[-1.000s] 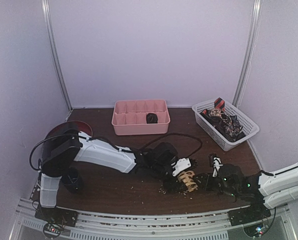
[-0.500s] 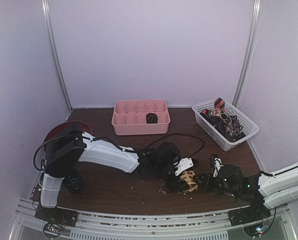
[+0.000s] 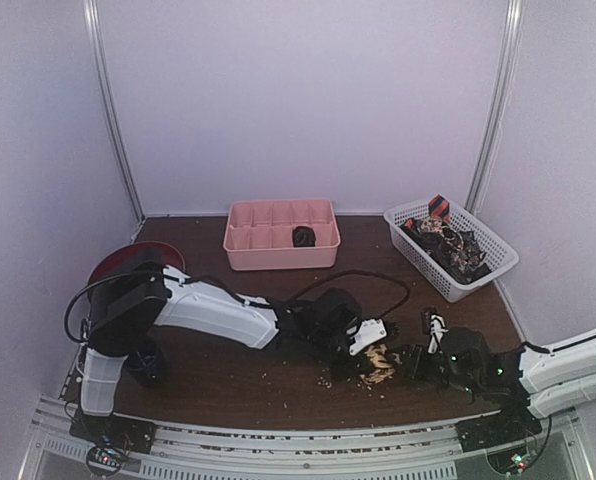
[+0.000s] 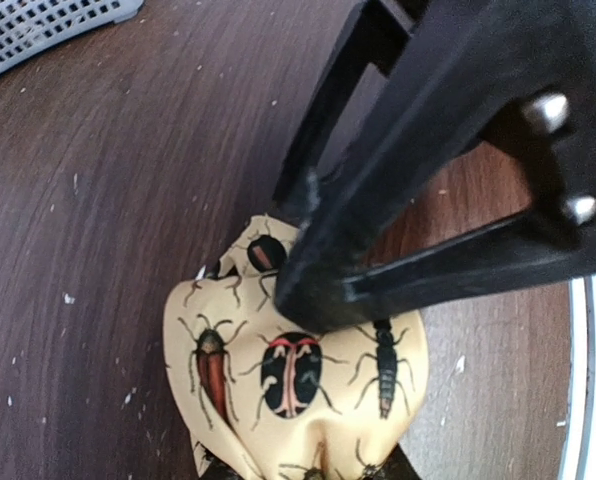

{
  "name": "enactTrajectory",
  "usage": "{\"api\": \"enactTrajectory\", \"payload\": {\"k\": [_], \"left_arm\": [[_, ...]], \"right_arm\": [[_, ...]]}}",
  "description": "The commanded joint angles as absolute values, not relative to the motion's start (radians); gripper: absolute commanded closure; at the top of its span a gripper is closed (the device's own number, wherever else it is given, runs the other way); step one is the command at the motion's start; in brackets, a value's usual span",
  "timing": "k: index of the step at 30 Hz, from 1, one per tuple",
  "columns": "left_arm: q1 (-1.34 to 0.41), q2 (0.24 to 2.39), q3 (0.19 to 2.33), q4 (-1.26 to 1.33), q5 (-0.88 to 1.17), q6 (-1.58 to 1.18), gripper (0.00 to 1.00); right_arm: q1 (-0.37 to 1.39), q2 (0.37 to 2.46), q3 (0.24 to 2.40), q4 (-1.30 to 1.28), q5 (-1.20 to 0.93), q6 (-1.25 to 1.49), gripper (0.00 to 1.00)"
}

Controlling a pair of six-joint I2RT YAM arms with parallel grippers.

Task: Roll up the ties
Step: Roll the tie at the center of the board.

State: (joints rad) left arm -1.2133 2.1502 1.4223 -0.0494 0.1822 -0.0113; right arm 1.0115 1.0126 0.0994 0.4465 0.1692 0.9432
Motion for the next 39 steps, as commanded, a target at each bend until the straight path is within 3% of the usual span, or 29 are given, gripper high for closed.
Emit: {"api": "enactTrajectory", "payload": {"k": [1, 7, 12, 20, 27, 31, 33, 39], "left_arm": [[-1.209, 2.107, 1.352, -0.136, 0.106, -0.043, 0.76], [-1.209, 2.07, 1.287, -0.134, 0.112, -0.057, 0.74], [-1.209, 2.068, 1.274, -0.13, 0.126, -0.058, 0.73], [-1.209, 2.075, 1.293, -0.129, 0.119, -0.056, 0.69], [-1.209, 2.058, 1.288, -0.127, 0.089, -0.069, 0.55], [-1.209, 2.049, 1.284, -0.124, 0.092, -0.063, 0.54], [-1.209, 2.053, 1.286, -0.124, 0.104, -0.051, 0.57], [-1.209, 2.041, 1.258, -0.091, 0.121, -0.032, 0.6]], "right_arm": [[0.998, 0.991, 0.086, 0.448, 0.111, 0.972, 0.38], [0.974, 1.029, 0.083, 0.543, 0.015, 1.042, 0.15], [0.955, 1.104, 0.13, 0.558, -0.012, 1.038, 0.12], [0.954, 1.28, 0.202, 0.519, -0.051, 1.004, 0.17], [0.954, 1.342, 0.197, 0.56, -0.102, 0.986, 0.43], [0.954, 1.352, 0.15, 0.655, -0.123, 1.023, 0.5], [0.954, 1.354, 0.129, 0.714, -0.141, 1.058, 0.5], [0.95, 1.292, 0.111, 0.752, -0.135, 1.137, 0.34]]}}
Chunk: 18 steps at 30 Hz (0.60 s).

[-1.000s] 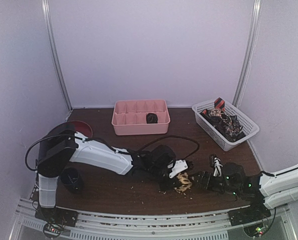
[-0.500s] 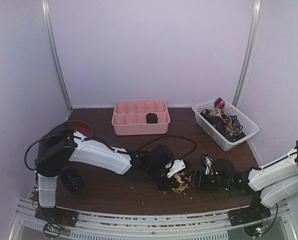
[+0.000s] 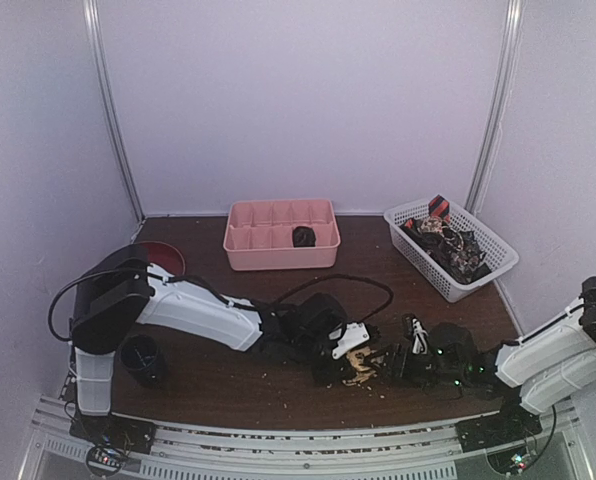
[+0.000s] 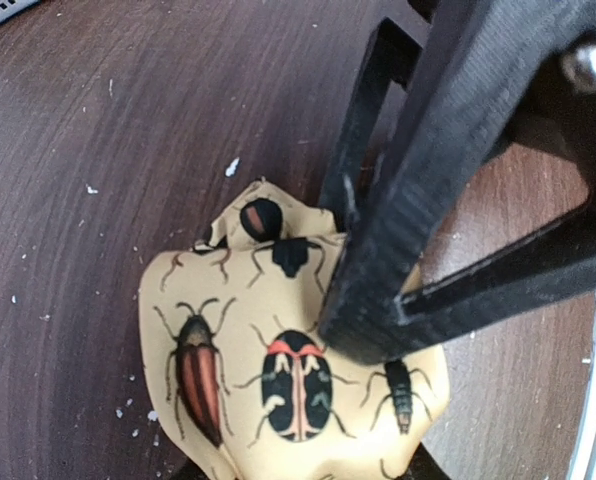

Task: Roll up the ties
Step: Roll the tie at the center of the board.

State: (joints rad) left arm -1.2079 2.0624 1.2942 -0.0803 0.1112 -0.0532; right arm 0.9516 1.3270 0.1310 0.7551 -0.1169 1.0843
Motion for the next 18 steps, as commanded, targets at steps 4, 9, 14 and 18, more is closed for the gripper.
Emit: {"api": "enactTrajectory", "payload": {"k": [4, 9, 14, 18], "left_arm": [[-1.209, 2.038, 1.258, -0.087, 0.125, -0.025, 0.61], [-1.209, 2.042, 1.264, -0.085, 0.13, -0.019, 0.61], [-1.209, 2.048, 1.275, -0.085, 0.135, -0.017, 0.61], [-1.209, 2.051, 1.283, -0.081, 0.135, -0.017, 0.61]], "right_arm": [[0.929, 1.267, 0.136, 0.684, -0.118, 1.125, 0.29], [0.904, 1.273, 0.138, 0.696, -0.129, 1.131, 0.25], [0.901, 1.29, 0.166, 0.679, -0.132, 1.117, 0.23], [0.902, 1.321, 0.209, 0.612, -0.136, 1.078, 0.26]]}}
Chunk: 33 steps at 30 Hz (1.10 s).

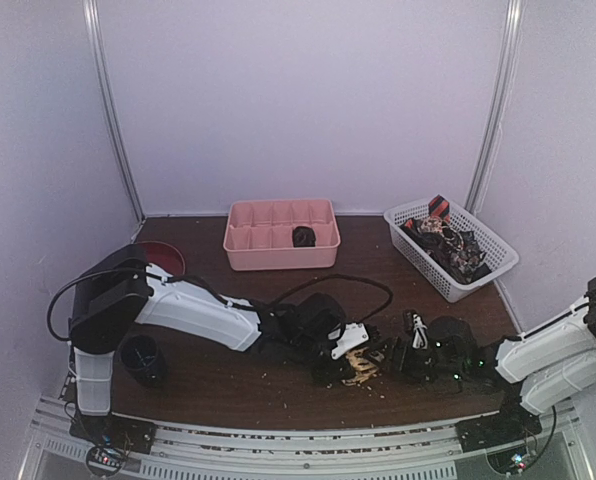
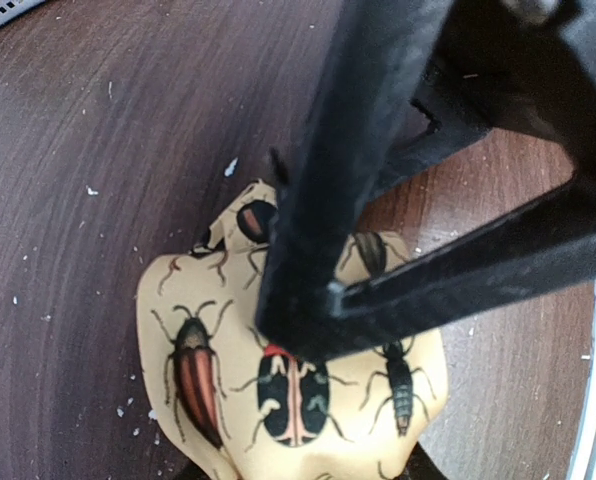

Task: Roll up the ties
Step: Roll the tie at the center of the board.

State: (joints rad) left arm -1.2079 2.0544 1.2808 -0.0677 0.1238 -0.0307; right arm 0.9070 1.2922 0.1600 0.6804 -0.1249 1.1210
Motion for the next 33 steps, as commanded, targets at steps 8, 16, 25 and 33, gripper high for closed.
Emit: {"api": "enactTrajectory", "payload": {"k": [8, 16, 25, 33], "left_arm": [[-1.207, 2.033, 1.281, -0.096, 0.07, -0.074, 0.5], [-1.206, 1.919, 1.165, -0.048, -0.066, -0.207, 0.32], [-1.195, 1.662, 0.948, 0.073, -0.207, -0.467, 0.02], [-1.155, 1.618, 0.849, 0.261, -0.009, -0.726, 0.33]], "right_arm": [[0.902, 1.371, 0.183, 0.636, -0.123, 1.036, 0.54], [0.905, 1.459, 0.159, 0.755, -0.17, 1.039, 0.59], [0.91, 1.47, 0.144, 0.828, -0.165, 1.066, 0.6], [0.911, 1.489, 0.157, 0.861, -0.147, 1.057, 0.6]]}}
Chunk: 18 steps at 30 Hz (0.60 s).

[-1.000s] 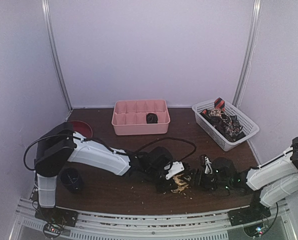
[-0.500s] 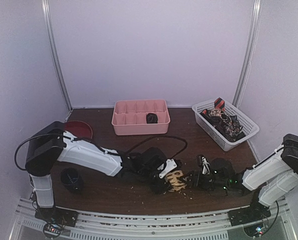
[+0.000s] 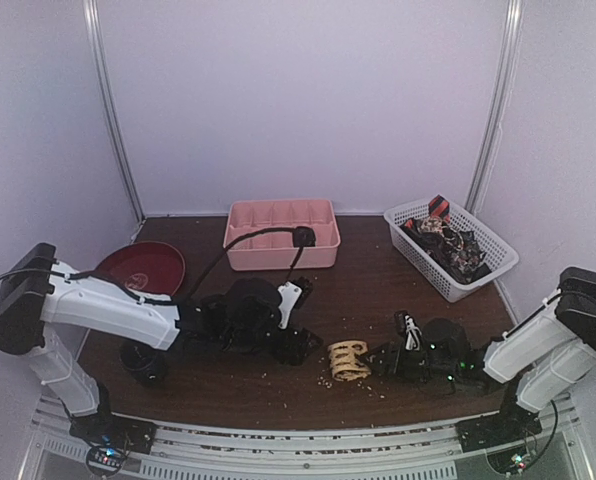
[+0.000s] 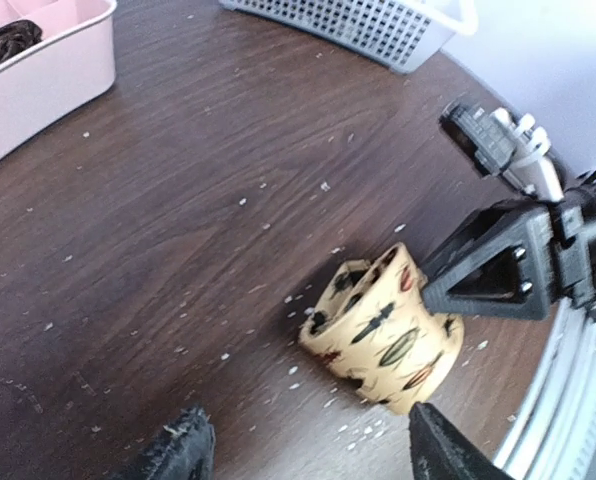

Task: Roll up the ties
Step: Roll the tie at the center of the board, then adjust the tie at the center of the board.

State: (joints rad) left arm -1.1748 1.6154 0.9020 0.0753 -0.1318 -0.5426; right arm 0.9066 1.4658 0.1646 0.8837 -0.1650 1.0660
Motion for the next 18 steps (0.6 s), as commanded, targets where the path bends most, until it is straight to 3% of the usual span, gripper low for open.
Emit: {"api": "enactTrajectory", "payload": {"k": [1, 4, 18], "left_arm": [[-1.149, 1.624, 0.829, 0.314, 0.017, -0.781, 0.32], [-1.143, 1.648, 0.768, 0.492, 0.049, -0.902, 0.25], [-1.141, 1.919, 0.711, 0.874, 0.113, -1.173, 0.22]], "right_arm": [[0.911, 1.491, 0.156, 0.865, -0.145, 1.059, 0.6], [0.911, 1.496, 0.156, 0.878, -0.144, 1.063, 0.6], [0.91, 1.539, 0.142, 0.956, -0.172, 1.09, 0.61]]}}
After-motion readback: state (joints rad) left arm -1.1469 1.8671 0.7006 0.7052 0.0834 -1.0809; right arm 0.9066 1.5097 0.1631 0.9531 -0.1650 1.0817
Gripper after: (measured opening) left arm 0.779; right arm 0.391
